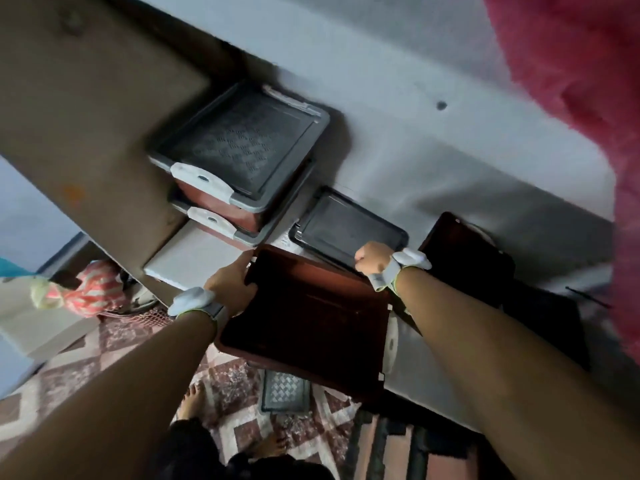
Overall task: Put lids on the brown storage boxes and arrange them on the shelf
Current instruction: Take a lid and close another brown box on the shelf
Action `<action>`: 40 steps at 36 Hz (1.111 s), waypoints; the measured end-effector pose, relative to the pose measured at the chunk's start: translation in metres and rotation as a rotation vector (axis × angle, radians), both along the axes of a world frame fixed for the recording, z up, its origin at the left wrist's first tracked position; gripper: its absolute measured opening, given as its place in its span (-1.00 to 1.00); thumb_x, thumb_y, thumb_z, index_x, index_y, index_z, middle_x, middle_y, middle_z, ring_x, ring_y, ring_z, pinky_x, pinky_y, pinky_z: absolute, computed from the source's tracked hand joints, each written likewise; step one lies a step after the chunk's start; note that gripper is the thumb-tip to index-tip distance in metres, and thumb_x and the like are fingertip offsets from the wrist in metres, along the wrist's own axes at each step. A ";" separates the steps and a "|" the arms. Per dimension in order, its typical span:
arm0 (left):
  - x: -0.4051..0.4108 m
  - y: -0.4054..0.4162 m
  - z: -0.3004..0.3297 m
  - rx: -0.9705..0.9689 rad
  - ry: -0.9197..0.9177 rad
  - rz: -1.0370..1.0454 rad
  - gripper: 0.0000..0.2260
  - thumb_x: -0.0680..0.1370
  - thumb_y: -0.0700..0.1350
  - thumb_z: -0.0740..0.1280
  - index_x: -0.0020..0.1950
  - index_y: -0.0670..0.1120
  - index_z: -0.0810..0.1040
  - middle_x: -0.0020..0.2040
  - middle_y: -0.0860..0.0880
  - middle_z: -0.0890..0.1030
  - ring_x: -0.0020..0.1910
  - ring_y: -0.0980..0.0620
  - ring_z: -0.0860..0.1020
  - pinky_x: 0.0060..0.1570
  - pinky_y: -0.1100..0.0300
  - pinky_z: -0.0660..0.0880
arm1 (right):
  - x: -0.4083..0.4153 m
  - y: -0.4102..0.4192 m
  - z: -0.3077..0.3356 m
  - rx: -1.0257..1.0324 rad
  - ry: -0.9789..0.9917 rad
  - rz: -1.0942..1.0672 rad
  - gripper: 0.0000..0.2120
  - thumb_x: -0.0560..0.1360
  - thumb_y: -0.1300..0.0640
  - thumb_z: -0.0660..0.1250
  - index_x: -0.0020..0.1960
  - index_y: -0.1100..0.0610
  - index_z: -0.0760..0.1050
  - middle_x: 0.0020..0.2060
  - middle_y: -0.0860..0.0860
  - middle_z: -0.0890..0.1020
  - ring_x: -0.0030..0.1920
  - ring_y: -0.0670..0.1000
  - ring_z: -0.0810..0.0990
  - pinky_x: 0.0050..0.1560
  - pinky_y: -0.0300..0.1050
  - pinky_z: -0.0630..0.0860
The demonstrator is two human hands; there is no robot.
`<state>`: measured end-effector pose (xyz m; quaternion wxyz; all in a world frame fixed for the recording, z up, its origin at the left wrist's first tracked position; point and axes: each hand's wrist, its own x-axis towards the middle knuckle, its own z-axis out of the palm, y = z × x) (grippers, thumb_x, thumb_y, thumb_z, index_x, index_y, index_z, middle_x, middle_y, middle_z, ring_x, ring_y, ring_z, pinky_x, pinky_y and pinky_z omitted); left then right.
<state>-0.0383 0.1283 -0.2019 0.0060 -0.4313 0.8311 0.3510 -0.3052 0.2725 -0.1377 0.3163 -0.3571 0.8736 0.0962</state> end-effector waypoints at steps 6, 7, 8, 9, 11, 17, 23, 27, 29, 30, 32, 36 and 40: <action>-0.001 -0.003 -0.014 -0.056 0.014 0.026 -0.40 0.43 -0.06 0.32 0.46 0.18 0.29 0.15 -0.09 0.67 0.13 -0.22 0.62 -0.03 0.10 0.43 | 0.006 -0.016 -0.023 0.078 0.060 0.002 -0.81 0.51 0.25 0.25 -0.26 0.15 0.34 -0.14 0.07 0.45 -0.09 0.04 0.38 -0.09 -0.23 0.29; -0.001 -0.002 -0.018 -0.062 0.024 0.026 -0.40 0.42 -0.06 0.31 0.45 0.18 0.30 0.14 -0.09 0.67 0.12 -0.22 0.62 -0.05 0.11 0.41 | 0.004 -0.017 -0.024 0.125 0.094 0.028 -0.78 0.51 0.23 0.26 -0.28 0.10 0.31 -0.07 0.07 0.44 -0.05 0.04 0.38 -0.03 -0.20 0.28; -0.004 -0.002 -0.015 -0.066 0.033 0.030 -0.41 0.41 -0.05 0.31 0.43 0.19 0.31 0.13 -0.08 0.68 0.12 -0.22 0.62 -0.07 0.13 0.39 | 0.002 -0.015 -0.018 0.152 0.122 0.039 -0.75 0.50 0.19 0.27 -0.30 0.07 0.26 -0.02 0.07 0.44 0.00 0.05 0.40 0.00 -0.19 0.26; -0.002 0.001 -0.018 -0.052 0.041 0.045 -0.42 0.40 -0.05 0.30 0.42 0.20 0.31 0.12 -0.08 0.68 0.10 -0.22 0.62 -0.09 0.15 0.37 | 0.000 -0.013 -0.022 0.195 0.171 0.063 -0.80 0.50 0.13 0.27 -0.26 0.07 0.30 0.04 0.06 0.47 0.08 0.05 0.46 0.04 -0.20 0.28; -0.001 0.000 -0.019 -0.049 0.055 0.050 -0.43 0.39 -0.04 0.29 0.40 0.22 0.31 0.10 -0.08 0.68 0.08 -0.22 0.63 -0.10 0.15 0.38 | -0.008 -0.008 -0.023 0.214 0.228 0.091 -0.71 0.51 -0.09 0.27 0.12 0.07 0.50 0.25 -0.03 0.50 0.35 0.01 0.42 0.28 -0.27 0.29; -0.003 0.001 -0.017 0.003 0.026 0.035 -0.40 0.41 -0.04 0.28 0.45 0.22 0.28 0.11 -0.08 0.67 0.06 -0.19 0.63 -0.11 0.15 0.40 | -0.008 -0.024 -0.035 0.267 0.206 0.230 -0.43 0.50 -0.06 0.33 0.48 0.03 0.36 0.44 0.04 0.43 0.44 0.07 0.39 0.41 -0.07 0.35; -0.001 -0.004 -0.014 0.018 0.028 0.011 -0.43 0.42 -0.05 0.28 0.41 0.24 0.27 0.07 -0.05 0.67 0.03 -0.18 0.63 -0.12 0.13 0.44 | 0.000 -0.053 -0.056 0.205 0.240 0.341 -0.66 0.63 0.22 0.16 0.36 0.30 0.46 0.33 0.25 0.50 0.35 0.22 0.46 0.33 0.04 0.35; -0.001 -0.010 -0.019 0.010 0.031 0.009 -0.43 0.43 -0.06 0.28 0.42 0.20 0.28 0.08 -0.06 0.67 0.04 -0.17 0.63 -0.11 0.13 0.42 | -0.014 -0.038 -0.039 0.270 0.239 0.371 -0.48 0.59 0.11 0.26 0.51 0.25 0.28 0.45 0.11 0.40 0.47 0.11 0.35 0.44 -0.13 0.26; -0.002 -0.008 -0.019 -0.014 0.039 0.032 -0.45 0.41 -0.05 0.29 0.39 0.19 0.31 0.06 -0.07 0.68 0.04 -0.19 0.63 -0.11 0.14 0.40 | -0.016 -0.028 -0.023 0.280 0.256 0.386 -0.51 0.55 0.10 0.31 0.44 0.22 0.40 0.39 0.11 0.49 0.39 0.10 0.46 0.39 -0.11 0.39; -0.002 -0.006 -0.018 -0.021 0.051 0.042 -0.45 0.40 -0.05 0.30 0.38 0.20 0.32 0.05 -0.07 0.68 0.04 -0.19 0.63 -0.11 0.14 0.39 | -0.016 -0.027 -0.016 0.255 0.255 0.413 -0.66 0.52 0.12 0.31 0.26 0.22 0.53 0.22 0.13 0.62 0.24 0.14 0.59 0.25 -0.04 0.52; -0.002 -0.004 -0.015 0.003 0.073 0.042 -0.46 0.37 -0.03 0.30 0.34 0.22 0.33 0.03 -0.07 0.68 0.01 -0.20 0.63 -0.13 0.14 0.38 | -0.018 -0.026 -0.007 0.152 0.276 0.420 -0.83 0.46 0.10 0.30 -0.07 0.21 0.53 -0.09 0.12 0.66 -0.08 0.18 0.65 -0.10 -0.03 0.59; -0.001 -0.005 -0.009 0.101 0.064 0.057 -0.51 0.41 -0.08 0.34 0.32 0.20 0.40 0.08 -0.02 0.66 0.05 -0.15 0.62 -0.08 0.16 0.36 | -0.022 -0.012 0.017 -0.085 0.355 0.451 -0.85 0.45 0.10 0.26 -0.02 0.13 0.45 0.00 0.12 0.54 -0.07 0.20 0.57 -0.19 -0.06 0.44; -0.003 -0.004 0.004 0.240 0.094 0.067 -0.68 0.45 -0.14 0.38 0.19 0.05 0.52 0.06 -0.04 0.66 0.07 -0.14 0.62 0.06 0.07 0.51 | -0.015 0.014 0.040 -0.263 0.460 0.420 -0.79 0.49 0.09 0.21 0.12 0.05 0.42 -0.01 0.08 0.45 -0.05 0.20 0.53 -0.25 -0.06 0.38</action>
